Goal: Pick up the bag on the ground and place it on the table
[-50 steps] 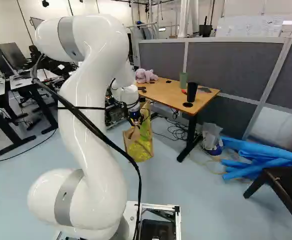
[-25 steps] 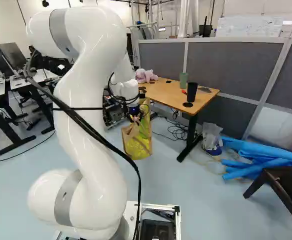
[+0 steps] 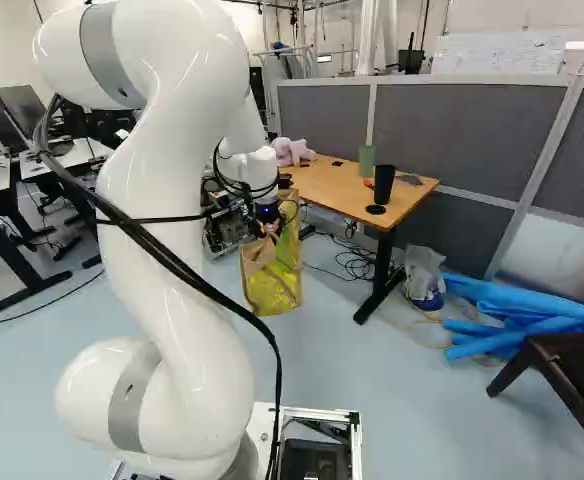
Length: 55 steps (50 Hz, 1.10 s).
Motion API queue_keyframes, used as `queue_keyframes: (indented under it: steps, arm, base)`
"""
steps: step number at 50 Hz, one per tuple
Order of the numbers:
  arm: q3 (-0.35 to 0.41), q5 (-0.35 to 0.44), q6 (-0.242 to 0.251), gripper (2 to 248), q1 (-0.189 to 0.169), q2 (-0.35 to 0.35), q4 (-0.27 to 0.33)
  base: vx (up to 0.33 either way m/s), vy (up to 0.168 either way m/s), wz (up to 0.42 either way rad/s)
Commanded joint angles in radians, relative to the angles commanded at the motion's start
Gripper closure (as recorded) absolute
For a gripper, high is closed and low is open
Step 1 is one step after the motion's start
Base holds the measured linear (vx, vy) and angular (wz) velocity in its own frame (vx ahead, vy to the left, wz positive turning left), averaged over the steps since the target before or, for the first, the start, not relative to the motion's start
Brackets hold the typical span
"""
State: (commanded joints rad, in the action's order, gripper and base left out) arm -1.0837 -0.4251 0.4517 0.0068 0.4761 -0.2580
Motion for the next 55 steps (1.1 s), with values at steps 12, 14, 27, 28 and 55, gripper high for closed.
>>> queue_keyframes:
  steps: [12,14,27,28,55]
  arm:
    - [-0.01,-0.042,0.0,222,-0.003,-0.025,0.0]
    - [-0.011,-0.049,0.0,222,-0.003,-0.029,0.0]
    - [-0.023,-0.095,0.0,222,-0.007,-0.054,0.0]
    - [-0.024,-0.098,0.0,222,-0.007,-0.056,0.0]
    - [-0.054,-0.193,0.0,222,-0.014,-0.105,0.0]
  base:
    - [0.0,0.0,0.0]
    - [0.0,0.0,0.0]
    - [0.0,0.0,0.0]
    - [0.0,0.0,0.0]
    - [0.0,0.0,0.0]
